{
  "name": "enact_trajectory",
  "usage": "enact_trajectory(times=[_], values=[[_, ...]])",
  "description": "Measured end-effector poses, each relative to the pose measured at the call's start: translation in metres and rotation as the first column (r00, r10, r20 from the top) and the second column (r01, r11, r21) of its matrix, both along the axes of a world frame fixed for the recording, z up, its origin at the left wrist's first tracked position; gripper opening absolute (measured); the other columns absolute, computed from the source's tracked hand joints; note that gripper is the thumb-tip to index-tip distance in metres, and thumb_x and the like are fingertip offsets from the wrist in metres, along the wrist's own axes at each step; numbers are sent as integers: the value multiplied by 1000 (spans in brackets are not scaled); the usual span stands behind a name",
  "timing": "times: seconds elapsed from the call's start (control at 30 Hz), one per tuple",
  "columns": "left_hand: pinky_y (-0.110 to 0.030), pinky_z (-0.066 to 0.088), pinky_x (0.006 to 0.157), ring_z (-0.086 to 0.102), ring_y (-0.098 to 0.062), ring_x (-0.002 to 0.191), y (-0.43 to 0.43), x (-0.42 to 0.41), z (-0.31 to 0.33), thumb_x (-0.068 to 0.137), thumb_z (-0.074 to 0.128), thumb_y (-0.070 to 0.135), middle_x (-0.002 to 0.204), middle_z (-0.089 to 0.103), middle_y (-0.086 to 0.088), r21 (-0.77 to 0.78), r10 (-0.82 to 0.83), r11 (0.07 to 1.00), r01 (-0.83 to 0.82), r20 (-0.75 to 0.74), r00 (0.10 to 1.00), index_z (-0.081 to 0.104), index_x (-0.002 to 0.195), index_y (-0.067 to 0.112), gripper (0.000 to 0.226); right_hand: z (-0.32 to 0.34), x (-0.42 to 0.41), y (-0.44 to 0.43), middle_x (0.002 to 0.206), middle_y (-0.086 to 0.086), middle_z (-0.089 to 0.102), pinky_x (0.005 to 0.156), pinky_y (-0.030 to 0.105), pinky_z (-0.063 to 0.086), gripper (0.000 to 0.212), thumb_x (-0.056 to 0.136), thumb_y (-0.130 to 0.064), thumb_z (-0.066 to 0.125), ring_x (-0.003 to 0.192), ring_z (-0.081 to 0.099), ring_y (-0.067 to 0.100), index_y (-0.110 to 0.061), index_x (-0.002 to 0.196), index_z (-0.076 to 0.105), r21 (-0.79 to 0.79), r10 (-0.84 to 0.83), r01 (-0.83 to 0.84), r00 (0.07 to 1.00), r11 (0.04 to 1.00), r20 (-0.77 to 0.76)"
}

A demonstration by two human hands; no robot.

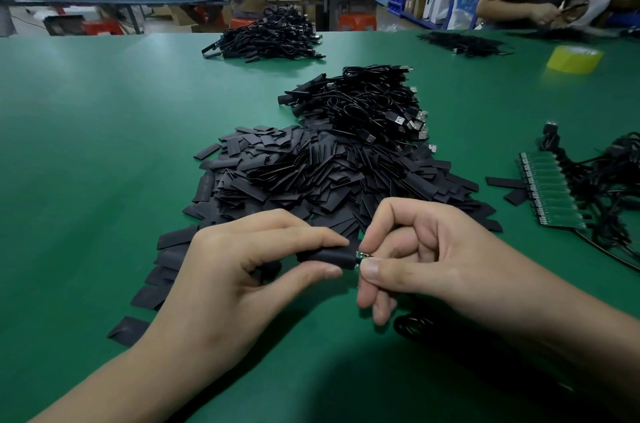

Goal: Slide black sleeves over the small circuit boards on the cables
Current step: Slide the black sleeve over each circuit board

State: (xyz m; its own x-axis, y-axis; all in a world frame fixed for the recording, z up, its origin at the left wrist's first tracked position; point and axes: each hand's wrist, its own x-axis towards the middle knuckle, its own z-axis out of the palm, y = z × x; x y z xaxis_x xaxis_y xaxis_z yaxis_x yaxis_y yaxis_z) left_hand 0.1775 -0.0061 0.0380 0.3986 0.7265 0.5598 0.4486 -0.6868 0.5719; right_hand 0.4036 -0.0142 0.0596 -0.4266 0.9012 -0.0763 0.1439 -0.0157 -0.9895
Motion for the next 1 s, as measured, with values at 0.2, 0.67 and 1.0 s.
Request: enact_trajectory(times=[0.2,0.67,1.0], values=[[-21,50,68,67,-8,80,0,-2,0,88,72,36,92,69,16,53,-13,998,15,-39,999,79,103,24,20,0,-1,-2,81,19,76,66,33,57,17,94,-3,66,65,72,28,-2,96,49,-6,6,-6,999,1000,33],[-13,45,82,67,-6,91,3,0,1,80,76,30,95,69,14,54,96,994,-99,58,994,78,102,31,21,-3,1,2,92,15,79,78,28,60,18,93,-21,67,85,77,30,-5,97,60,-1,18,-18,999,1000,-30],[-16,51,95,67,-11,109,-3,11,2,78,80,36,118,66,12,15,139,990,-143,168,976,64,134,27,59,-10,-16,-15,74,-14,73,64,18,54,16,89,-14,77,71,72,7,-25,81,68,620,-356,176,918,765,178]])
